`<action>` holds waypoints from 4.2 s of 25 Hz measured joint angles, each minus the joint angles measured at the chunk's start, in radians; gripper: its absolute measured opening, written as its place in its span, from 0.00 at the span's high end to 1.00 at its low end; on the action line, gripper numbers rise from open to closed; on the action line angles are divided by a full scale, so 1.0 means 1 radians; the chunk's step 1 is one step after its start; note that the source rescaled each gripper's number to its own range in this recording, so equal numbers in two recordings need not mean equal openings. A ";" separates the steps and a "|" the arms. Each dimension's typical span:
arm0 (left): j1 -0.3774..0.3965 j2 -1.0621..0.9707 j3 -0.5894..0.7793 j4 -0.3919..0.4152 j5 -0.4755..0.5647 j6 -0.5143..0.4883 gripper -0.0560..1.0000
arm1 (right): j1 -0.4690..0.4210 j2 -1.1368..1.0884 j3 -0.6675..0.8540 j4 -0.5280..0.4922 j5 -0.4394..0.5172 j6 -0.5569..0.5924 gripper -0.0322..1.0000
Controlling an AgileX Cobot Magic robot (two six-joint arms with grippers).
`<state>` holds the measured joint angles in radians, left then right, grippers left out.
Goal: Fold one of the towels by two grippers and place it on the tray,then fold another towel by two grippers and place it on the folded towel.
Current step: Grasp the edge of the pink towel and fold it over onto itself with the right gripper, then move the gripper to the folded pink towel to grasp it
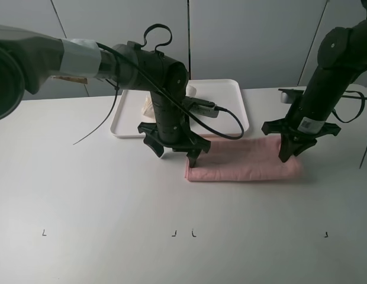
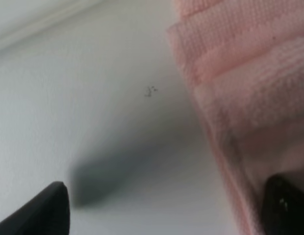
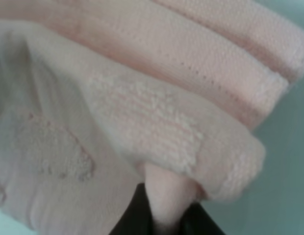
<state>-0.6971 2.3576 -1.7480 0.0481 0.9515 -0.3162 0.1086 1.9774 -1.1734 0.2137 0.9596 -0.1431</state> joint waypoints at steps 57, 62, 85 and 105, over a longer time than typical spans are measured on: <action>0.000 0.000 -0.002 -0.001 0.043 0.006 0.00 | 0.099 0.068 0.307 1.338 -0.207 -0.900 0.92; 0.000 0.000 -0.023 -0.002 0.067 0.027 0.00 | 0.099 0.069 0.307 1.339 -0.219 -0.903 0.65; 0.130 -0.027 -0.401 0.005 0.262 0.159 0.00 | 0.099 0.069 0.307 1.471 -0.039 -0.975 0.21; 0.130 -0.027 -0.401 0.003 0.266 0.187 0.00 | 0.012 0.019 0.201 0.991 -0.134 -0.684 0.07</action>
<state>-0.5673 2.3304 -2.1486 0.0512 1.2175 -0.1295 0.1203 1.9964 -0.9720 1.2043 0.8257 -0.8273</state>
